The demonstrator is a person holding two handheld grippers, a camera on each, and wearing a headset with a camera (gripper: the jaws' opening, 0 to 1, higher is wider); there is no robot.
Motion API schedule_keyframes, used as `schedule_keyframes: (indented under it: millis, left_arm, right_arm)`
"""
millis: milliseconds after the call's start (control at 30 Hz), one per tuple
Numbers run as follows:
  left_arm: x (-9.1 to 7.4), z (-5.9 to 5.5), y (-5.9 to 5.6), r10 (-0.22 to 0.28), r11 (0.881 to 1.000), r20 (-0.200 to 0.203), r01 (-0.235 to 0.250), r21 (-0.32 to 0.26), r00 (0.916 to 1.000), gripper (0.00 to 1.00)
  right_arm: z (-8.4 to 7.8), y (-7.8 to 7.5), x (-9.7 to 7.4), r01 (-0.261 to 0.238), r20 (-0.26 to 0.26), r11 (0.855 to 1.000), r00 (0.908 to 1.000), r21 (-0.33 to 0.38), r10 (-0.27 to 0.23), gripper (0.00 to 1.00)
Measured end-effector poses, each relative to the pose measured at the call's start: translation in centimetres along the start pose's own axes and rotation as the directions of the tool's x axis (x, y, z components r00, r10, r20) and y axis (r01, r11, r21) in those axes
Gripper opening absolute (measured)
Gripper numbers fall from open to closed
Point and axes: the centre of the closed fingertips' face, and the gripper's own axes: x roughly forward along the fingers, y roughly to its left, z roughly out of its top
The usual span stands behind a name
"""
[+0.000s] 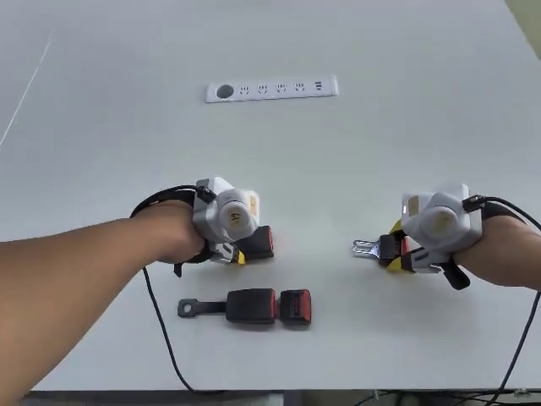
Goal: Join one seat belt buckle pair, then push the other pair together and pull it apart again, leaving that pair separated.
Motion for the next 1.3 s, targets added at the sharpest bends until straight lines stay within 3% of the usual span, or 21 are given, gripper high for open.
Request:
schedule_keyframes:
  millis: [267,567,633,933,1300]
  left_arm:
    - [0.1,0.1,0.0,-0.027,0.999,-0.010,0.027,0.021,0.9996,0.33]
    - [0.1,0.0,-0.1,-0.026,1.000,-0.033,0.027,0.016,0.9991,0.33]
    - [0.1,0.1,-0.2,-0.026,0.999,-0.042,0.027,0.021,0.9988,0.33]
    - [0.1,0.1,-0.3,-0.021,0.999,-0.051,0.023,0.034,0.9985,0.33]
    - [0.1,0.1,-0.3,-0.018,0.999,-0.054,0.020,0.040,0.9984,0.33]
  right_arm:
    - [0.8,0.5,0.2,0.009,-0.057,1.000,0.9983,-0.023,-0.010,0.32]
    - [1.1,0.4,0.2,0.003,-0.057,1.000,0.9984,-0.006,-0.003,0.32]
    - [2.1,0.6,0.5,-0.001,-0.030,1.000,0.9995,0.016,0.001,0.32]
    - [6.3,0.8,2.6,-0.004,0.025,1.000,0.9997,-0.011,0.004,0.33]
    - [10.4,0.2,5.1,-0.003,0.041,0.998,0.9991,-0.067,0.006,0.33]
